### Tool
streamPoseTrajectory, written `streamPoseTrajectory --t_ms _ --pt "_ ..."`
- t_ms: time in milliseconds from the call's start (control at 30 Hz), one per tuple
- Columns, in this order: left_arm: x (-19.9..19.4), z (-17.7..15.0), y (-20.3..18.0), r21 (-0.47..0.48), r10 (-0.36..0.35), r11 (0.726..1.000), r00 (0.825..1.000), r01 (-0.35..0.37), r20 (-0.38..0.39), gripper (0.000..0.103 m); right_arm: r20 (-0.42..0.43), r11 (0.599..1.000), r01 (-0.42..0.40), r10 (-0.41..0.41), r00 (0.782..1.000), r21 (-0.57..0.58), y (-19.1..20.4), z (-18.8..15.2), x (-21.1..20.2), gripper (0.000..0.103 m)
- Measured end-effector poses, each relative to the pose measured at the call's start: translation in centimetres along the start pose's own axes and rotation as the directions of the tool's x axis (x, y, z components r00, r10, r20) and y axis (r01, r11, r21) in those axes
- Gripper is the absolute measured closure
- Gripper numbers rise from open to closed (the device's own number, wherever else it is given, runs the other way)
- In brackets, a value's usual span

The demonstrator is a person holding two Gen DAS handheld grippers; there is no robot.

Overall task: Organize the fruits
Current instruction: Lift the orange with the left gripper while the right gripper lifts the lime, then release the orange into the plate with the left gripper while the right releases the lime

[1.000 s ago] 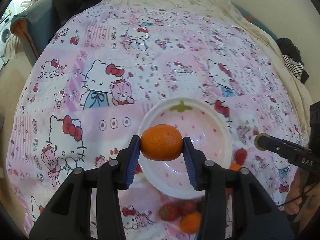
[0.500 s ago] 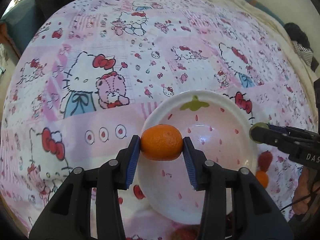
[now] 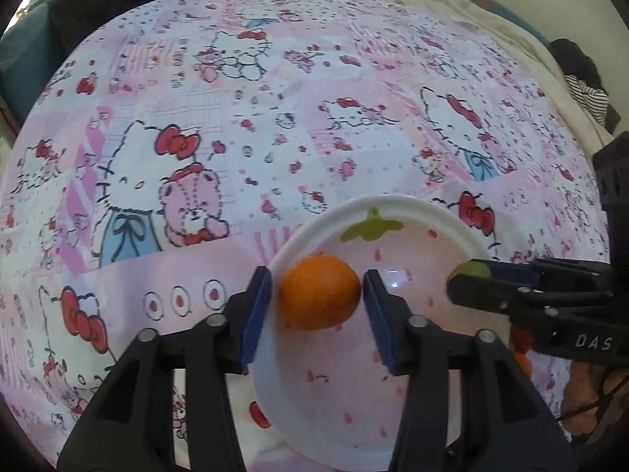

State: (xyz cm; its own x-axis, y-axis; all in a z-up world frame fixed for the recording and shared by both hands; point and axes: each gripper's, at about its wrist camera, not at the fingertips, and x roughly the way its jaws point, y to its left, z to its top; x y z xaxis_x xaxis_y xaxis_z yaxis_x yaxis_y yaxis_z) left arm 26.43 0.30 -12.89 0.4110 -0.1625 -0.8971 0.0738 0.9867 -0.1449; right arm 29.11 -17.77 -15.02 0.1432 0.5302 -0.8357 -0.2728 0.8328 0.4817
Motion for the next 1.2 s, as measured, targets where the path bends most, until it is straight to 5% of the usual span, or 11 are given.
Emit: streamPoseTrajectory --t_ms 100,267,333,367,400,800,1200 --pt "-0.2 -0.1 -0.3 -0.001 0.005 1.000 1.000 -0.005 0.012 0.029 -0.006 1.000 -0.023 0.023 1.000 0.016 0.0 0.0 0.1 0.067" --pt "-0.4 -0.3 -0.2 -0.009 0.023 1.000 1.000 -0.023 0.019 0.025 -0.007 0.998 -0.019 0.019 1.000 0.059 -0.8 0.2 -0.2 0.067" --pt "-0.8 -0.2 -0.1 -0.009 0.027 1.000 0.999 -0.027 0.030 0.025 0.010 0.997 -0.025 0.024 1.000 0.076 -1.1 0.3 -0.8 0.051" --pt "-1.0 -0.2 -0.1 -0.011 0.029 1.000 0.999 -0.029 0.036 0.025 0.025 0.996 -0.034 0.032 0.999 0.081 -1.3 0.3 -1.1 0.027" --pt "-1.2 -0.1 0.0 -0.016 0.031 0.999 0.999 -0.031 0.041 0.025 0.056 0.996 -0.038 0.033 0.998 0.083 -1.3 0.3 -1.7 0.018" --pt "-3.1 0.2 2.2 -0.105 0.048 0.994 0.995 -0.040 0.082 0.025 0.185 0.996 -0.040 0.025 0.982 0.076 -1.5 1.1 -6.5 0.018" --pt "-9.0 -2.0 3.2 -0.239 0.056 0.971 0.991 -0.025 0.124 0.025 0.257 0.998 -0.014 -0.001 0.966 0.059 0.4 -2.4 -11.8 0.018"
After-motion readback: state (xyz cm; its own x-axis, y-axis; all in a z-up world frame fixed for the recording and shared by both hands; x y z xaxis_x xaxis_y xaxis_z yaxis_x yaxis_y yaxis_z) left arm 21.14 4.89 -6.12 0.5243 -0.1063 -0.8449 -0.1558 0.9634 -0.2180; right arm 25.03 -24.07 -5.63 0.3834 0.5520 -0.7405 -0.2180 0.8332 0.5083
